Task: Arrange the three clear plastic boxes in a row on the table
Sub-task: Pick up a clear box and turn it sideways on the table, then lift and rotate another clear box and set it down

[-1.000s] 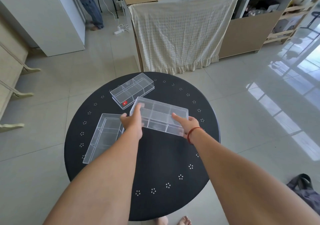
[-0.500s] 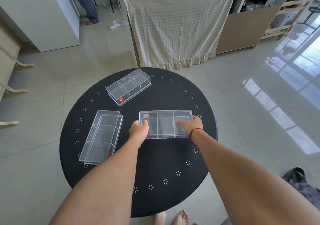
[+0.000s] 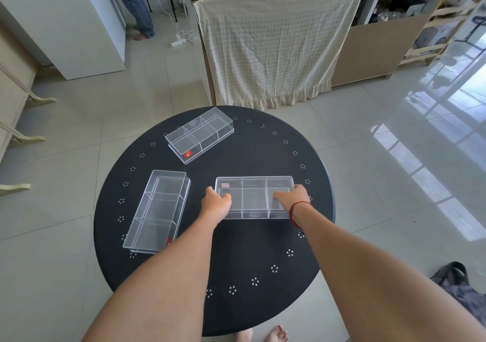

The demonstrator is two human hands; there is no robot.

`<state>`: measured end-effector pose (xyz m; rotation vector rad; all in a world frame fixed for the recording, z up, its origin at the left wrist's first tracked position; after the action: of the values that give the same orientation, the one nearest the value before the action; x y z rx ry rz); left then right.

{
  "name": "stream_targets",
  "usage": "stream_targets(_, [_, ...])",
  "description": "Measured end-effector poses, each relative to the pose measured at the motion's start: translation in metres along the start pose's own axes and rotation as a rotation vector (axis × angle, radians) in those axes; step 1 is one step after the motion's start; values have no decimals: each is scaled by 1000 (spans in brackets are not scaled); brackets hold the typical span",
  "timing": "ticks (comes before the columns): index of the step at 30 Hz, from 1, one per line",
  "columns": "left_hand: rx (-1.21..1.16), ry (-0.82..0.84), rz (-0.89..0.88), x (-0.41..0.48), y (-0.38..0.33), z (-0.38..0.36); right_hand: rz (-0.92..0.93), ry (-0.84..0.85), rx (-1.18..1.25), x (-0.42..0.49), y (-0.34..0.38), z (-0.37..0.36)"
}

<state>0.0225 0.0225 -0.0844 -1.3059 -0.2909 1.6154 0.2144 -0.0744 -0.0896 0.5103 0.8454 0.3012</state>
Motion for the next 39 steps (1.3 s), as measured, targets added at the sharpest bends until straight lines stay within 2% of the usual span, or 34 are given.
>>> stream_targets(5, [26, 23, -78, 3, -7, -2, -10, -33, -52, 4, 1, 1])
stream_targets(16, [189, 98, -4, -6, -5, -12, -75, 15, -261, -2, 1, 4])
stream_targets(19, [224, 71, -40, -14, -17, 8, -3, -82, -338, -14, 26, 5])
stream_targets(23, [182, -28, -105, -13, -29, 60, 198, -169, -480, -40, 79, -10])
stream_targets(28, [111, -192, -162, -4, -35, 136, 354, -58, -443, -70, 133, -62])
stream_targets(32, [117, -192, -123, 15, -18, 180, 412, 62, -392, -87, 155, -117])
stream_targets(36, [113, -121, -37, 40, 3, 204, 357, 166, -396, -90, 161, -169])
stream_targets(39, [142, -34, 36, 59, 21, 204, 199, 243, -393, -83, 150, -199])
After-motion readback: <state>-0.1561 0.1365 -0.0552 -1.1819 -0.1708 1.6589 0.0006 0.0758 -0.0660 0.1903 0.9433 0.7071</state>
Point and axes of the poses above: each hand's wrist, its own x-axis towards the middle knuckle, its own z-axis out of the back of the hand, y = z × x, the point moved 5 cm from there along x, towards the middle knuckle, and after that the axes turned 14 degrees about -x, right-handed, at the moved point
